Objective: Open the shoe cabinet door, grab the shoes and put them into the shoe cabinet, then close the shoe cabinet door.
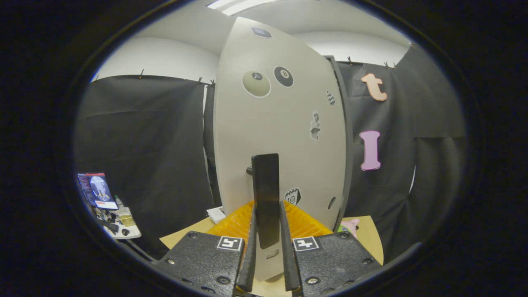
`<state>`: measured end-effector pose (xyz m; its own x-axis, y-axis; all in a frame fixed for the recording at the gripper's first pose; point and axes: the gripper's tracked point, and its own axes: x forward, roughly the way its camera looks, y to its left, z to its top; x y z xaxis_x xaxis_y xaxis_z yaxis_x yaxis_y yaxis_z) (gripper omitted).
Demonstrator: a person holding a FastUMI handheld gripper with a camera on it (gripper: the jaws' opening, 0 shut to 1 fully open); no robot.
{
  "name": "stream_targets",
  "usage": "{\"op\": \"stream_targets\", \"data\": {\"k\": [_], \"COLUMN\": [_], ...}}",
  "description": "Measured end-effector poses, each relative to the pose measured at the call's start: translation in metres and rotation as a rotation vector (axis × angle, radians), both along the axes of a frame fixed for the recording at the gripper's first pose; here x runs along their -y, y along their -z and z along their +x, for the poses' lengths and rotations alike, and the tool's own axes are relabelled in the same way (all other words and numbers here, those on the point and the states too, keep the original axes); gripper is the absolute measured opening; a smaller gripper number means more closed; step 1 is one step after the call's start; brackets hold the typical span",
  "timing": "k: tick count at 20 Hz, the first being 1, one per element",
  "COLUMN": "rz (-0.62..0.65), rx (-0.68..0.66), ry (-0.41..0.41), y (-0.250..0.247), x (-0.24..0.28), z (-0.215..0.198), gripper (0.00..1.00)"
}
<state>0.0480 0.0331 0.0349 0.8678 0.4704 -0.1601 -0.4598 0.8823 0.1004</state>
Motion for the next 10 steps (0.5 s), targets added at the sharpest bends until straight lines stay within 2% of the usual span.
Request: {"op": "stream_targets", "data": {"k": [8, 10], "rz": [-0.014, -0.008], "rx": [0.012, 0.013], "ry": [0.094, 0.142], "y": [0.008, 0.008], "x": [0.035, 0.047], "z": [0.001, 0.002], "gripper": [0.31, 0.31]}}
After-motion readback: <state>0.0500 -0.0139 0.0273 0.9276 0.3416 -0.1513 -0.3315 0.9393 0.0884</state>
